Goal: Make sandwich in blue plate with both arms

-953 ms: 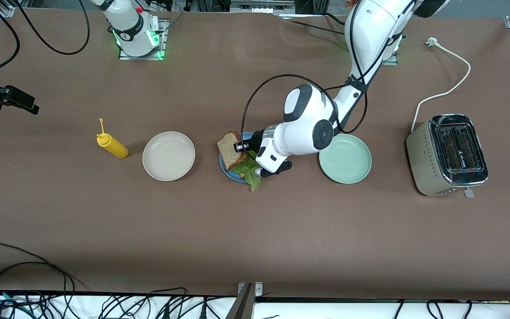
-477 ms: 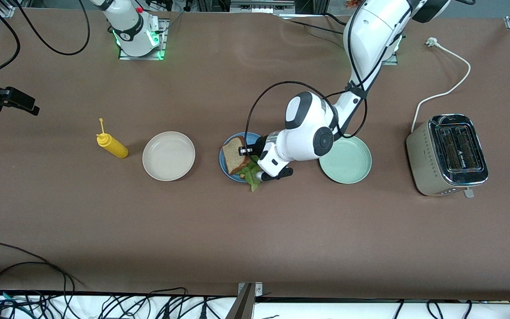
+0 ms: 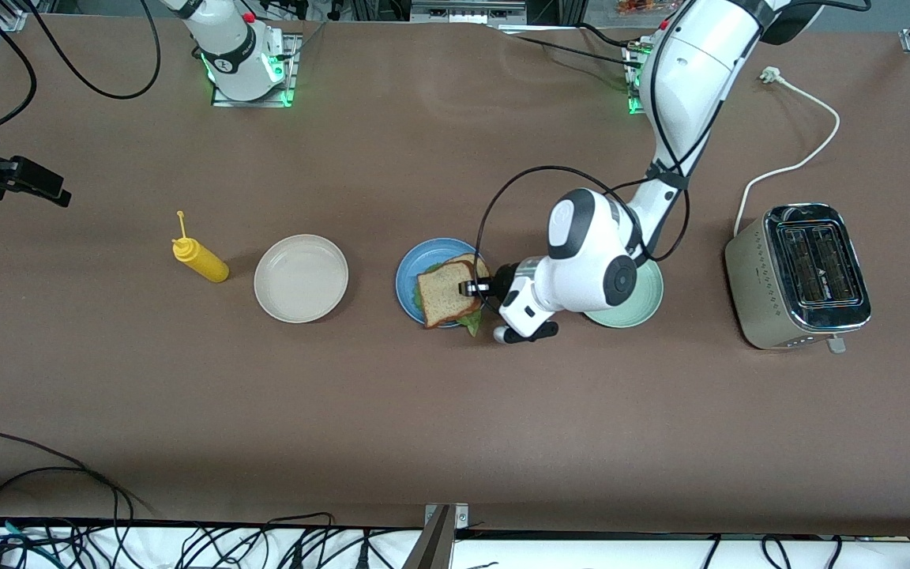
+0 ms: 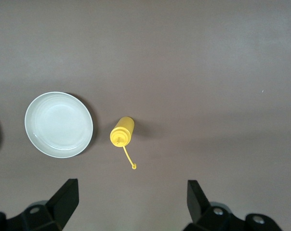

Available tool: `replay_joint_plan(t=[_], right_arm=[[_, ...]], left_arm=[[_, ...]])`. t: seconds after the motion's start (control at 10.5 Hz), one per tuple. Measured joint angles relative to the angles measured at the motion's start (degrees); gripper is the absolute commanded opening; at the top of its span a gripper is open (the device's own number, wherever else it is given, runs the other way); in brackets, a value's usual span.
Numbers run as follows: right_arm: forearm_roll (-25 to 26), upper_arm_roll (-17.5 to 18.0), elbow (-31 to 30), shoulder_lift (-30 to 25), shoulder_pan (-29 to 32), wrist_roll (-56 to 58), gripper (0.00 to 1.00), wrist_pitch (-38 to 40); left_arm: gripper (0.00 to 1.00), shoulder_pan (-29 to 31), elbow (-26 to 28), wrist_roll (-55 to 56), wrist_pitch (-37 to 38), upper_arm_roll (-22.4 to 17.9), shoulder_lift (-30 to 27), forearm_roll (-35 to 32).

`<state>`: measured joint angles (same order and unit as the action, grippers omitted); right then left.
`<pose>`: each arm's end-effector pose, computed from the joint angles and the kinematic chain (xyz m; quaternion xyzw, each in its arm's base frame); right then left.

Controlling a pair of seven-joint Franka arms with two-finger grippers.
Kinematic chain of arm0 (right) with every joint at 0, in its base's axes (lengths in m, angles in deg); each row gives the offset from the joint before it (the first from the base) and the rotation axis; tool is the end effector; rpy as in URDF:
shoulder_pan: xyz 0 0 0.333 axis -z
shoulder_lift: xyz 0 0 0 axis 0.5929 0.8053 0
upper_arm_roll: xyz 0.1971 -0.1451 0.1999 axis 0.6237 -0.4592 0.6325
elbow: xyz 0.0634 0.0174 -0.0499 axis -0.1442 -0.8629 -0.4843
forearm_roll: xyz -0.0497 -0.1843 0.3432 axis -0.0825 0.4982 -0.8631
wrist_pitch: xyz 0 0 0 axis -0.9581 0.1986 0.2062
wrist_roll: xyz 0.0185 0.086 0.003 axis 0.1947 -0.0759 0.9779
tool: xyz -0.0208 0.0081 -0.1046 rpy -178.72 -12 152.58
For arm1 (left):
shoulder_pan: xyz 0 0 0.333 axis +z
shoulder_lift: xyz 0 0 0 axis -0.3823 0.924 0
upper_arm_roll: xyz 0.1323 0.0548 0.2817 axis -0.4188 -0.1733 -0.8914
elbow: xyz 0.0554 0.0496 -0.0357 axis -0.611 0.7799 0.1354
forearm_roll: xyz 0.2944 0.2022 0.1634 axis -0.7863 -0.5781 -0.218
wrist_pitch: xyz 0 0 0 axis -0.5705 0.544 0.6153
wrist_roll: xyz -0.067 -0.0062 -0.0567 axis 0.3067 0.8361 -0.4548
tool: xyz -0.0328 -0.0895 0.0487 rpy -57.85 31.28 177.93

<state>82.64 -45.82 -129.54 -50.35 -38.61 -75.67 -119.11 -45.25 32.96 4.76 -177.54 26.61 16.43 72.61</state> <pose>0.5559 -0.0477 0.5817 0.9984 -0.0513 -0.0233 0.0022 0.6122 -0.3844 0.2415 0.9370 0.0971 -0.1471 0.3015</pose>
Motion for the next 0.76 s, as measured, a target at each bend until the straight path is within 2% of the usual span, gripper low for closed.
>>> replay_joint_plan(t=[0.76], right_arm=[[0.0, 0.0, 0.0, 0.0, 0.0, 0.0, 1.0, 0.0]], left_arm=[[1.0, 0.0, 0.7, -0.3, 1.4, -1.5, -0.3, 0.0]])
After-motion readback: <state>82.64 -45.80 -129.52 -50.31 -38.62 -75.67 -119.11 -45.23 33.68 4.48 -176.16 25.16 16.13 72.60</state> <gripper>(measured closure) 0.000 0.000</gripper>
